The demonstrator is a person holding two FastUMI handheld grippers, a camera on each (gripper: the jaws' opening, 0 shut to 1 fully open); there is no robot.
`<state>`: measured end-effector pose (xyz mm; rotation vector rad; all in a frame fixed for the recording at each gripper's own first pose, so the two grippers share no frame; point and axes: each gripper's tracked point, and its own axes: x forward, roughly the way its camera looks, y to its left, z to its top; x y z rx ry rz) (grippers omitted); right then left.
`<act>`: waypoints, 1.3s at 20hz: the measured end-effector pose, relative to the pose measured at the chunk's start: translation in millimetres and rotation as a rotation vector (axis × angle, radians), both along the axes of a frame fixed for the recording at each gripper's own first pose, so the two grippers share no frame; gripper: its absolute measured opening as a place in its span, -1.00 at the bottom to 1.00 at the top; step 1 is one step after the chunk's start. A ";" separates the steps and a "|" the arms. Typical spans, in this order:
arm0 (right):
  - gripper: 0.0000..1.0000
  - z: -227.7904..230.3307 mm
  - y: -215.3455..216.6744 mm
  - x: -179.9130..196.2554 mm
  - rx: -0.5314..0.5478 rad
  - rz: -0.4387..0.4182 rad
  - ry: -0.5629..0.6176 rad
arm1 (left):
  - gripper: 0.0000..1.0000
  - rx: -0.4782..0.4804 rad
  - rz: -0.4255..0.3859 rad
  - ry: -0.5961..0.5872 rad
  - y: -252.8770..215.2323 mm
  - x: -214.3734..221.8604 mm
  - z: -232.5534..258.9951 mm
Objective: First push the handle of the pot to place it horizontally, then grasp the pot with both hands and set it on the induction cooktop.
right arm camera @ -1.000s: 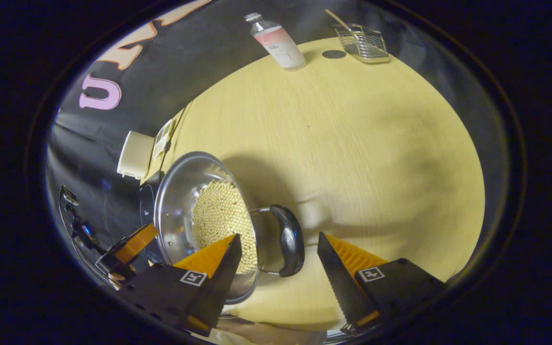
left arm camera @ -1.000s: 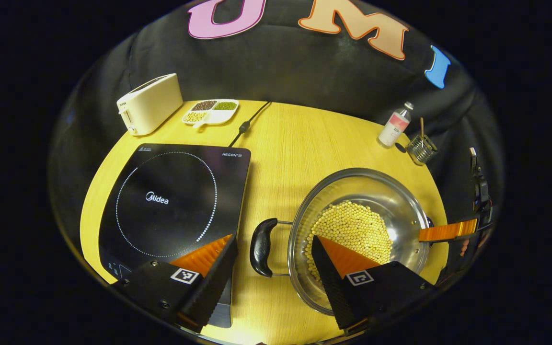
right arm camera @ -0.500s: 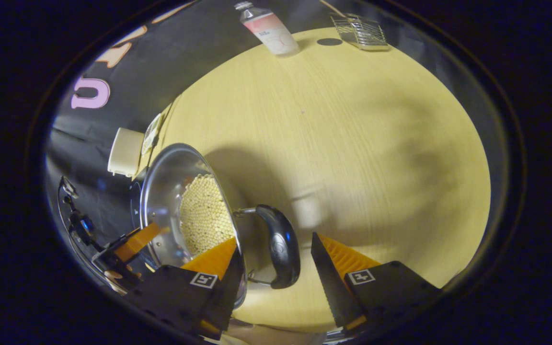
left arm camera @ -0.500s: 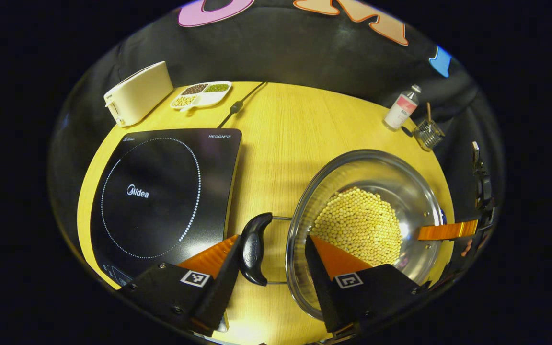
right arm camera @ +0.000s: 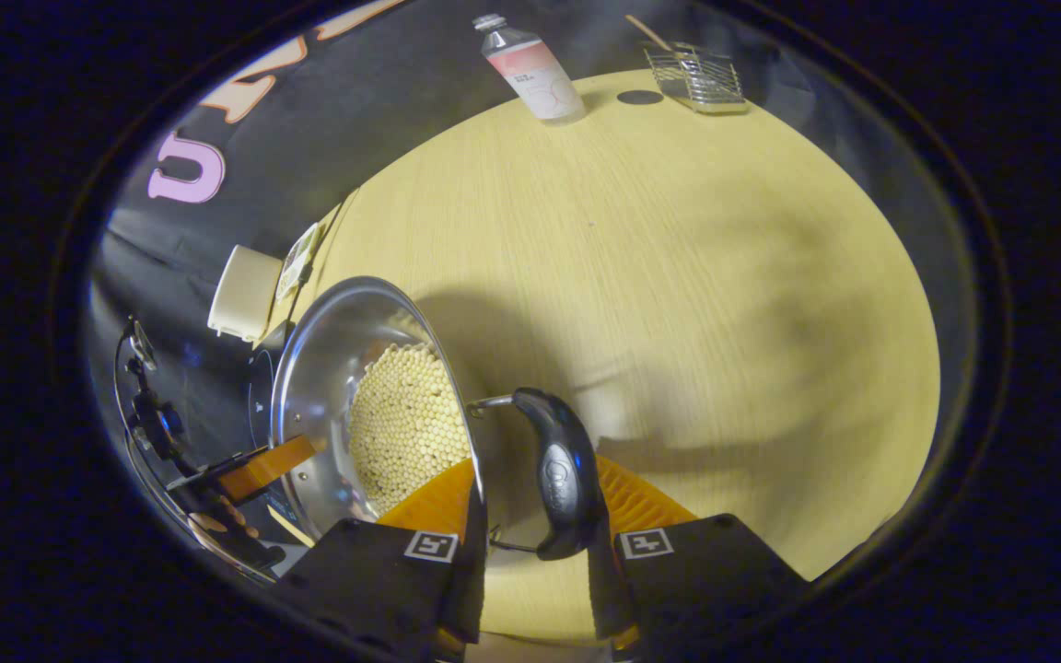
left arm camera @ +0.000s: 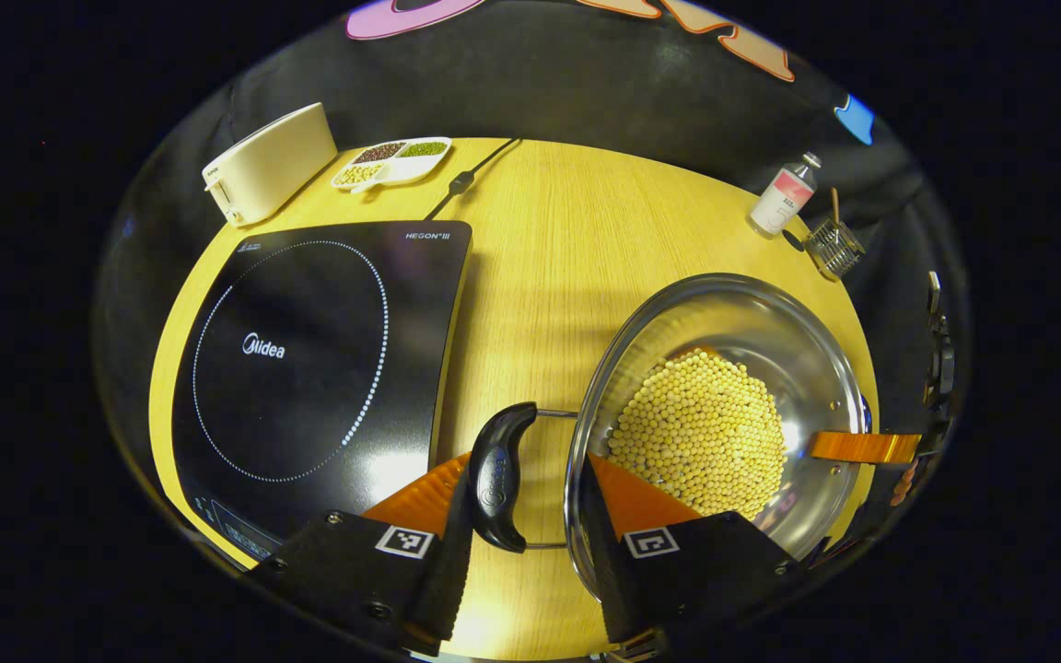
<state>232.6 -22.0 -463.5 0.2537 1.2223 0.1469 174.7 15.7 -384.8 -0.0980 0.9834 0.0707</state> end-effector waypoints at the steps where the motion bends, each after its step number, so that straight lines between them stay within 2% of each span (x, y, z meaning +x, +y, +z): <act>1: -0.02 3.9 0.5 -6.3 -0.002 -0.007 -0.009 | 0.20 0.001 -0.012 -0.003 0.2 -3.2 3.6; 2: -0.16 9.2 1.8 -11.8 -0.002 -0.015 -0.019 | 0.15 0.004 -0.026 -0.019 1.0 -4.1 9.5; 6: -0.14 30.4 16.7 -35.7 0.002 -0.073 -0.055 | 0.19 0.027 -0.104 -0.062 12.8 -11.8 34.8; 9: -0.14 47.0 39.3 -58.8 -0.014 -0.118 -0.085 | 0.19 0.007 -0.153 -0.070 31.8 -20.8 48.4; 11: -0.14 55.3 61.5 -73.5 -0.024 -0.148 -0.101 | 0.22 -0.008 -0.178 -0.076 52.2 -27.2 57.9; 14: -0.14 64.7 99.5 -93.3 -0.016 -0.201 -0.117 | 0.15 -0.023 -0.206 -0.082 86.4 -35.8 74.2; 15: -0.02 64.4 112.8 -101.4 -0.013 -0.211 -0.125 | 0.19 -0.023 -0.215 -0.090 99.0 -37.1 80.8; 17: -0.02 68.8 143.6 -105.6 -0.002 -0.223 -0.140 | 0.19 -0.013 -0.233 -0.116 125.8 -37.8 93.8; 22: -0.02 68.4 214.7 -106.9 0.008 -0.212 -0.164 | 0.18 0.006 -0.234 -0.159 191.2 -36.3 108.4; 23: -0.16 67.9 226.9 -105.4 0.011 -0.204 -0.168 | 0.18 0.009 -0.223 -0.168 204.1 -35.5 110.1; 25: -0.16 66.2 250.7 -97.3 0.014 -0.182 -0.180 | 0.21 0.017 -0.192 -0.195 228.6 -32.0 113.9; 26: -0.02 65.8 261.0 -91.4 0.013 -0.171 -0.190 | 0.18 0.024 -0.175 -0.209 240.3 -30.9 114.3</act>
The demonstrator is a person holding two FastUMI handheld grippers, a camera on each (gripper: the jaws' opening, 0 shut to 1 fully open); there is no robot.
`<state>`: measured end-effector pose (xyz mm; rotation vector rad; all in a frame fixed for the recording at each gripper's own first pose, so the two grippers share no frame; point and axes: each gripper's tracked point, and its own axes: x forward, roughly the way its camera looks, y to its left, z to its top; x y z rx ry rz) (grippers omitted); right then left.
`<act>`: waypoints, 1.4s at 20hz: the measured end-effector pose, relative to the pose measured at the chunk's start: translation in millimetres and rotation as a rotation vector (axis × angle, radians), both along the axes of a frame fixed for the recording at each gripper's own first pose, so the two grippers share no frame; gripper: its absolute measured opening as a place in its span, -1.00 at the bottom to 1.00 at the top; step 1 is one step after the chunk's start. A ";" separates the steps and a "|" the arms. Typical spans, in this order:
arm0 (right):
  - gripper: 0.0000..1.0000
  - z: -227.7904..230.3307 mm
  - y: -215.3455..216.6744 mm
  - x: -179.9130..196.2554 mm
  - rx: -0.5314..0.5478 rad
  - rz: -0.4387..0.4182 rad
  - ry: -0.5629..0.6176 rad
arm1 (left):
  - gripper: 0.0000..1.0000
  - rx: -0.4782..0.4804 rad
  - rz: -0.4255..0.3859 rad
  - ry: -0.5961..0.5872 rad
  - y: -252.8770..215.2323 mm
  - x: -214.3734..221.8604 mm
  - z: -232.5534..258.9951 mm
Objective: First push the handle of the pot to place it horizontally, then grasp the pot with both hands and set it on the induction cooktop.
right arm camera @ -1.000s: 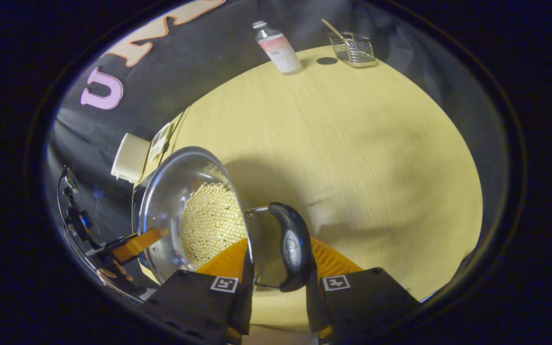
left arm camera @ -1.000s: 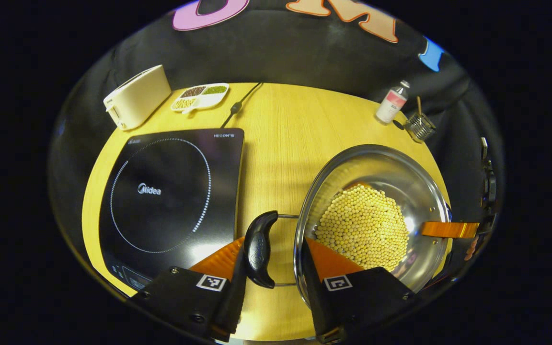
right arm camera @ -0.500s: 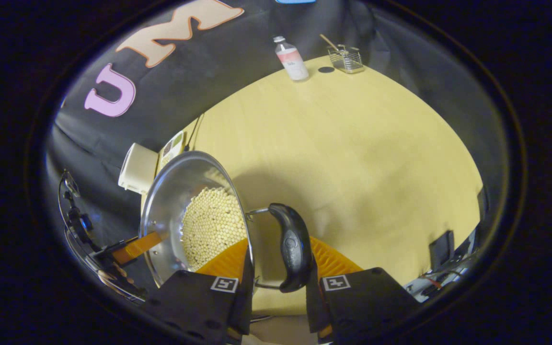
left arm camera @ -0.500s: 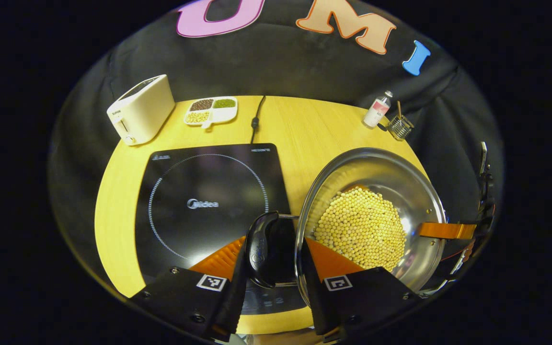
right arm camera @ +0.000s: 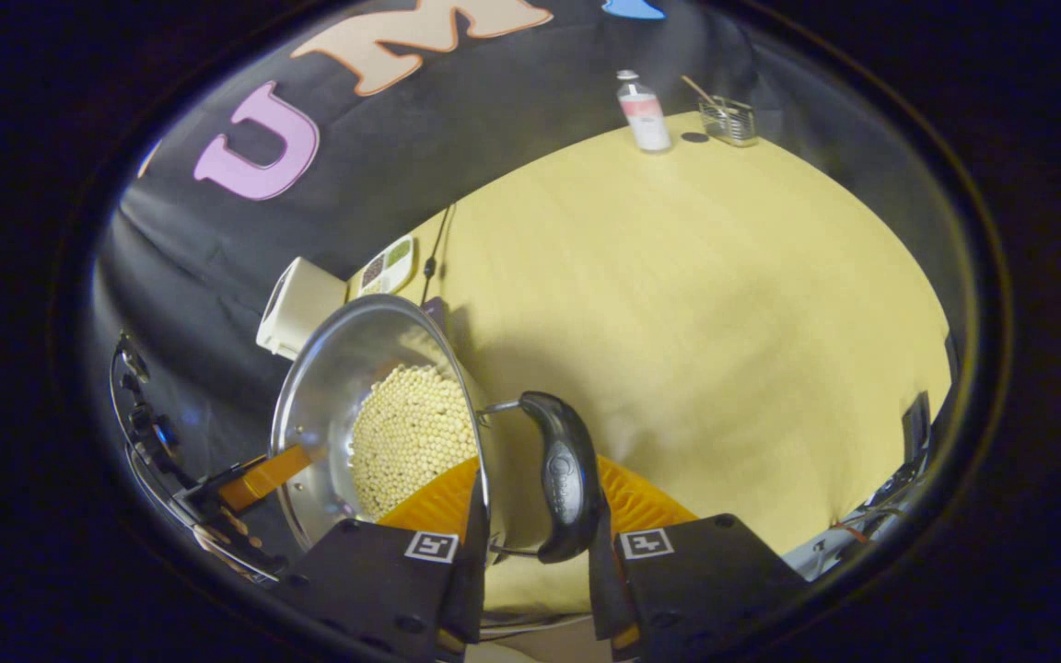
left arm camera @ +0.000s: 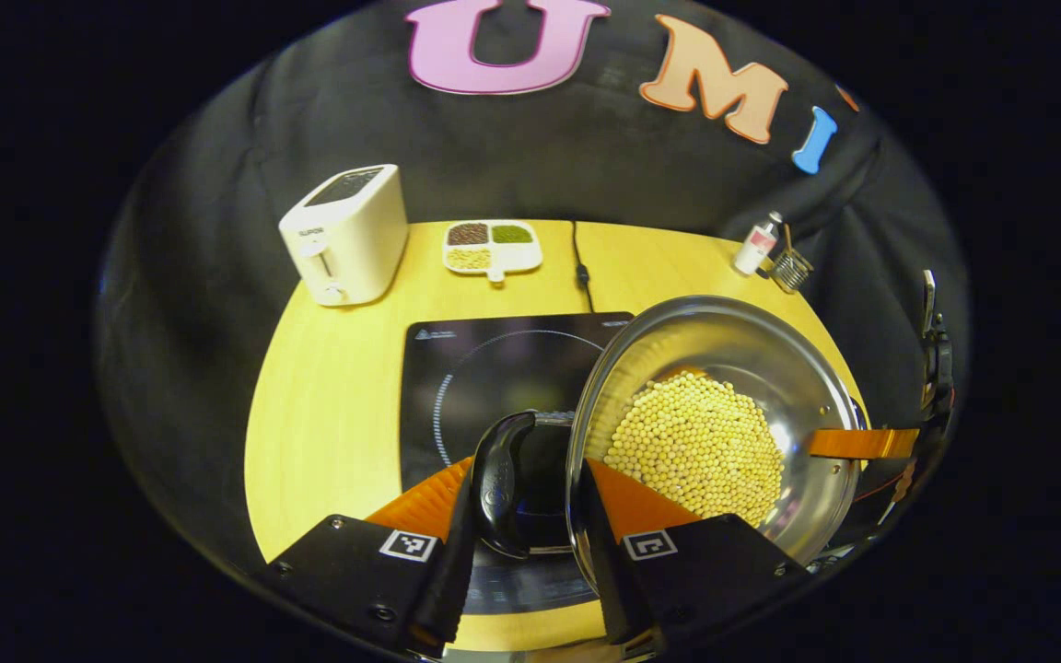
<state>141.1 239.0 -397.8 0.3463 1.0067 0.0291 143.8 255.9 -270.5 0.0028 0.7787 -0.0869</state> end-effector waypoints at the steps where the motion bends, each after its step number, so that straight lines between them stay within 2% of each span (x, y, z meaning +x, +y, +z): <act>1: -0.02 -0.6 9.8 6.6 -0.004 0.011 -0.010 | 0.17 0.004 0.018 -0.015 10.5 3.6 0.8; 2: -0.16 -1.7 19.8 15.2 -0.009 0.021 -0.021 | 0.17 0.010 0.034 -0.027 16.9 3.9 4.4; 4: -0.16 -5.5 38.0 29.7 -0.020 0.043 -0.043 | 0.19 0.021 0.063 -0.050 37.8 10.4 2.5; 5: -0.02 -8.0 45.1 36.2 -0.026 0.051 -0.056 | 0.17 0.028 0.074 -0.058 46.5 17.0 -1.7; 8: -0.02 -20.6 64.6 56.9 -0.032 0.063 -0.071 | 0.18 0.044 0.099 -0.086 66.6 31.2 -4.7; 9: -0.16 -23.4 69.4 61.3 -0.031 0.063 -0.078 | 0.18 0.052 0.101 -0.096 72.5 35.7 -5.3; 10: -0.16 -25.9 72.8 65.4 -0.031 0.060 -0.080 | 0.17 0.059 0.101 -0.103 76.5 39.7 -6.6; 21: -0.16 -47.1 71.3 82.9 -0.039 0.039 -0.090 | 0.17 0.064 0.081 -0.107 81.1 62.2 -18.4; 23: -0.07 -47.8 72.7 85.5 -0.039 0.043 -0.097 | 0.24 0.065 0.084 -0.102 81.5 62.0 -19.3; 24: 0.11 -45.8 74.7 85.2 -0.029 0.048 -0.099 | 0.25 0.061 0.087 -0.105 82.0 62.2 -18.8; 25: 0.16 -44.2 75.7 85.0 -0.024 0.053 -0.104 | 0.28 0.060 0.094 -0.107 83.1 61.7 -18.7; 26: 0.07 -44.7 78.3 84.4 -0.013 0.071 -0.097 | 0.29 0.060 0.102 -0.107 83.4 60.7 -18.8; 27: 0.45 -46.7 75.0 81.2 -0.020 0.079 -0.087 | 0.33 0.059 0.113 -0.115 84.0 60.8 -17.1; 28: 0.56 -46.9 67.2 80.6 -0.039 0.086 -0.086 | 0.35 0.058 0.123 -0.129 84.3 60.9 -13.6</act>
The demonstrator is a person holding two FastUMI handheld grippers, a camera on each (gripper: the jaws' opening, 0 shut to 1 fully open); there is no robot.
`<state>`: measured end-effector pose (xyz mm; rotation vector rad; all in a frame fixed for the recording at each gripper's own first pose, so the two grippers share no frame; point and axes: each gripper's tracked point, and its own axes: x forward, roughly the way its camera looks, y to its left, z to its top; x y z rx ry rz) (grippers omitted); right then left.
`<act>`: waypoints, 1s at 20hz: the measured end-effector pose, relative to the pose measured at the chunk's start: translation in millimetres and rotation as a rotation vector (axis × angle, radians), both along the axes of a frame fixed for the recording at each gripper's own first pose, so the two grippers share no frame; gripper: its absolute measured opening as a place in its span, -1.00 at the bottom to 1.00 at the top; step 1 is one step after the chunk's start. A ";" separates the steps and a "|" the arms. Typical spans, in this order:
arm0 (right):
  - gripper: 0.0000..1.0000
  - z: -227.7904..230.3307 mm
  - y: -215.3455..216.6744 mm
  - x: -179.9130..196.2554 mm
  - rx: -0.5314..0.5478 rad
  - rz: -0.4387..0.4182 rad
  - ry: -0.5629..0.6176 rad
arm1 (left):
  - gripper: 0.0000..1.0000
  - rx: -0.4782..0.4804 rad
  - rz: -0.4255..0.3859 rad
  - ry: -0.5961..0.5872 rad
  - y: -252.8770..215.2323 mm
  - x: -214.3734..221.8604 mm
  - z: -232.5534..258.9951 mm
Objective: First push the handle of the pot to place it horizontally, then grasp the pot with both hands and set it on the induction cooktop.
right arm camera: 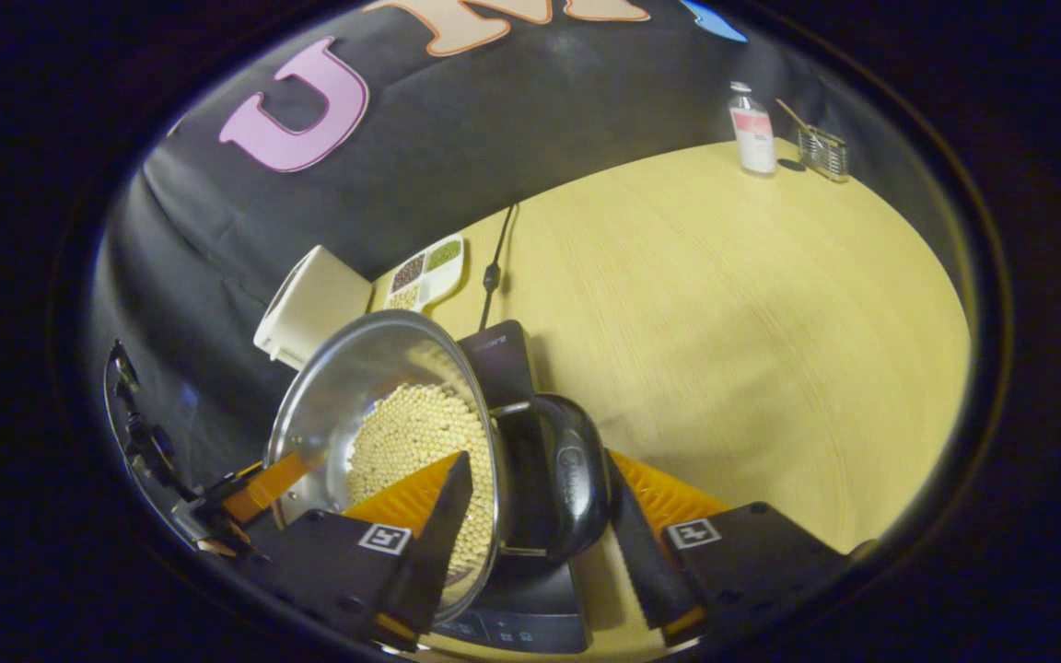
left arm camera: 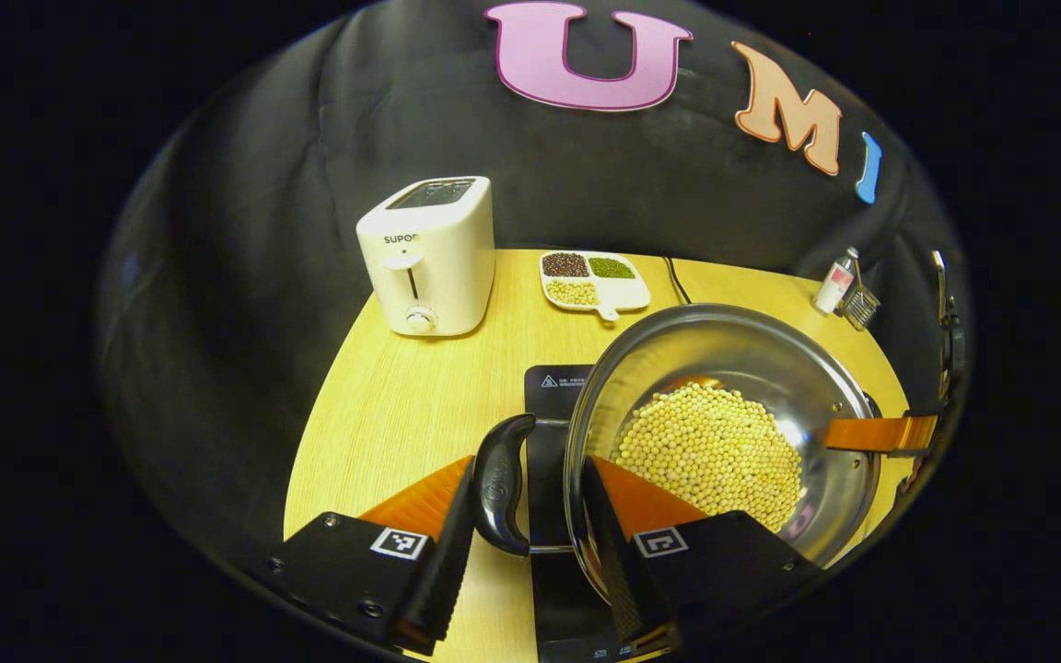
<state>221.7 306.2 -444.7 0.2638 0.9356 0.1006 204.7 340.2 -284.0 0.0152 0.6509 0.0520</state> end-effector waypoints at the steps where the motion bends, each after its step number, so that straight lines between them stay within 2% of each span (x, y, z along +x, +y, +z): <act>1: 0.72 3.0 -7.3 -2.0 -0.016 0.006 -0.006 | 0.34 0.004 0.012 -0.021 1.5 -0.2 4.3; 2: 0.99 9.3 -13.2 -2.7 -0.025 0.008 -0.019 | 0.39 0.009 0.023 -0.049 3.4 1.1 10.1; 3: 0.84 14.5 -18.2 -3.4 -0.030 0.002 -0.032 | 0.70 0.017 0.043 -0.070 7.0 -2.5 16.4; 4: 1.00 24.4 -22.7 -4.0 -0.016 -0.003 -0.045 | 1.00 0.033 0.072 -0.081 12.1 -4.4 20.3; 5: 0.87 35.1 -26.2 -4.0 -0.002 -0.012 -0.063 | 0.93 0.040 0.091 -0.090 14.5 -8.9 22.9; 7: 0.86 60.5 -41.0 -2.7 0.006 -0.027 -0.119 | 0.93 0.043 0.124 -0.112 15.0 -18.4 32.6; 8: 0.86 73.7 -51.4 -1.5 0.001 -0.032 -0.149 | 0.93 0.048 0.137 -0.126 13.0 -24.8 39.9; 9: 1.00 86.8 -61.2 -4.0 -0.004 -0.034 -0.175 | 0.93 0.058 0.148 -0.142 11.0 -31.3 47.5; 10: 1.00 99.9 -71.4 -5.6 -0.011 -0.032 -0.203 | 0.93 0.074 0.161 -0.166 7.3 -37.6 59.7; 11: 0.84 112.7 -80.5 -8.0 -0.019 -0.025 -0.233 | 0.93 0.088 0.168 -0.189 1.7 -43.8 70.6; 12: 1.00 125.0 -89.8 -9.7 -0.029 -0.015 -0.262 | 0.93 0.105 0.176 -0.221 -7.7 -51.4 85.4; 13: 1.00 137.4 -97.7 -14.2 -0.037 0.003 -0.288 | 0.93 0.122 0.183 -0.249 -16.7 -57.0 98.1; 14: 0.84 149.0 -106.6 -18.5 -0.045 0.022 -0.311 | 0.93 0.142 0.188 -0.281 -30.0 -64.1 113.5; 20: 0.84 217.2 -156.7 -41.4 -0.079 0.138 -0.454 | 0.91 0.183 0.236 -0.427 -136.3 -116.1 180.8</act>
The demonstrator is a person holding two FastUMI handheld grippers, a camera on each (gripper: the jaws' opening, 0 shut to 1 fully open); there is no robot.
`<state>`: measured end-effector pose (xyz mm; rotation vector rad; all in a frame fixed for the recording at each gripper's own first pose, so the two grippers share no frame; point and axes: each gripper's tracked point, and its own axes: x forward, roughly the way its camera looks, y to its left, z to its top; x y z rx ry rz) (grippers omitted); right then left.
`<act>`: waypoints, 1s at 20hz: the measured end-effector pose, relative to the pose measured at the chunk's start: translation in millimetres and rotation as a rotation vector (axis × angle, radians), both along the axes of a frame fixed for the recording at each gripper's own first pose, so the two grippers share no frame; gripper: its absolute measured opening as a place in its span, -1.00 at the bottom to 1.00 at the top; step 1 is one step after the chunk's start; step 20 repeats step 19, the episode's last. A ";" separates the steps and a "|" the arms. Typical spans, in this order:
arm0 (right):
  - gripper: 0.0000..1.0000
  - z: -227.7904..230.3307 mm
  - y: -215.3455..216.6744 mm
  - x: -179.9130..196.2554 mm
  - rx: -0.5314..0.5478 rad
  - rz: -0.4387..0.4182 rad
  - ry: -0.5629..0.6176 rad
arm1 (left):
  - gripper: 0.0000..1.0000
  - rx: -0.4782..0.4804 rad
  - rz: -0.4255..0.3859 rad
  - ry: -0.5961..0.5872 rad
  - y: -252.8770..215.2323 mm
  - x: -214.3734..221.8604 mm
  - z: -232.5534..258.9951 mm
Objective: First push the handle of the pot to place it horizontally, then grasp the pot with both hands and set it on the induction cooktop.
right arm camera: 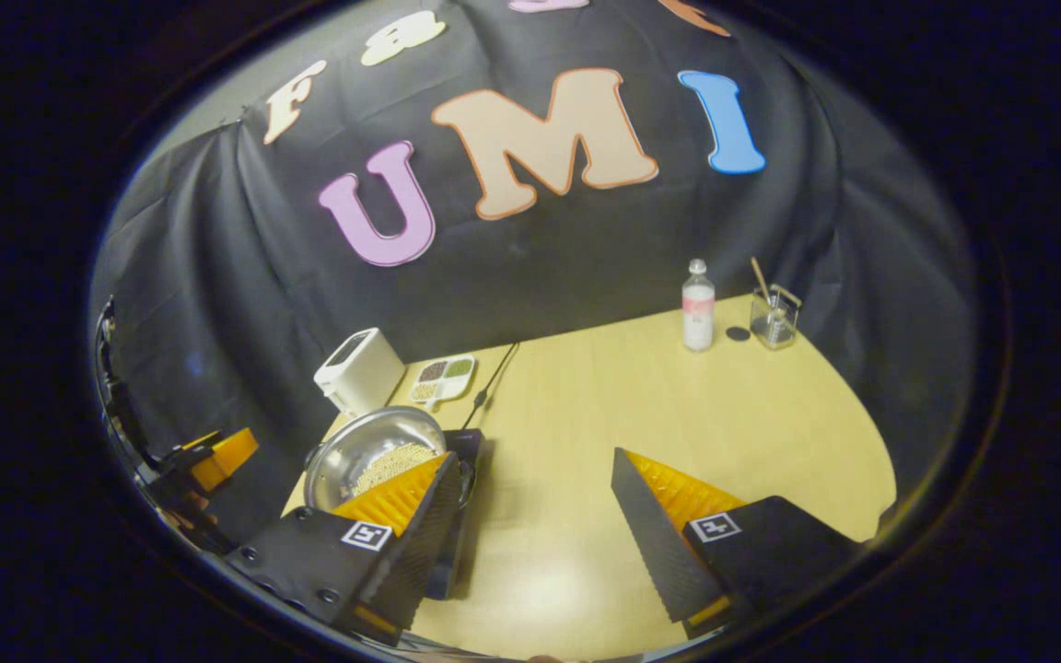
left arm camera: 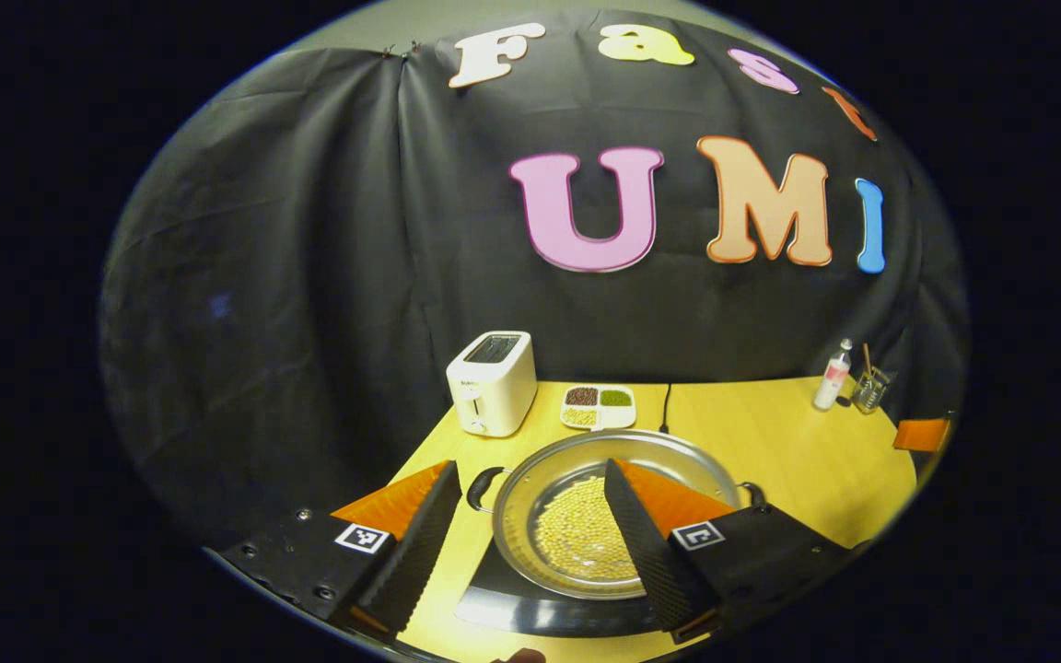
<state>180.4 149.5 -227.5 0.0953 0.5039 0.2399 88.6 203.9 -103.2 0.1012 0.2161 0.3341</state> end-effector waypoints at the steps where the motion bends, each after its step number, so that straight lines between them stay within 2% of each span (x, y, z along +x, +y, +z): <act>1: 0.84 13.6 -9.5 -4.3 -0.011 0.013 -0.033 | 0.94 0.000 0.002 -0.025 -17.1 -8.1 8.0; 3: 0.84 40.6 -26.0 -12.7 -0.020 0.051 -0.100 | 0.94 0.002 -0.012 -0.086 -54.6 -17.2 28.5; 4: 1.00 55.0 -35.2 -14.9 -0.019 0.068 -0.137 | 0.94 0.006 -0.019 -0.114 -71.1 -20.8 38.0; 5: 0.84 67.7 -44.0 -20.3 -0.018 0.081 -0.167 | 0.94 0.014 -0.022 -0.138 -85.4 -25.3 46.9; 6: 1.00 80.6 -53.4 -25.5 -0.015 0.088 -0.192 | 0.94 0.022 -0.023 -0.163 -98.7 -28.5 57.4; 7: 0.84 91.6 -63.1 -30.5 -0.011 0.089 -0.212 | 0.94 0.026 -0.026 -0.187 -111.1 -31.7 64.3; 8: 0.84 104.0 -72.5 -35.4 -0.006 0.088 -0.230 | 0.97 0.030 -0.036 -0.207 -123.4 -33.7 72.4; 12: 0.83 153.6 -103.5 -41.5 0.006 0.063 -0.341 | 0.94 0.034 -0.073 -0.285 -159.2 -37.3 100.2; 16: 0.83 193.6 -132.7 -46.5 -0.068 0.015 -0.466 | 0.96 0.017 -0.097 -0.325 -182.8 -40.7 116.5; 20: 0.83 205.1 -141.8 -55.8 -0.094 -0.002 -0.496 | 0.94 0.012 -0.121 -0.369 -201.0 -44.1 132.9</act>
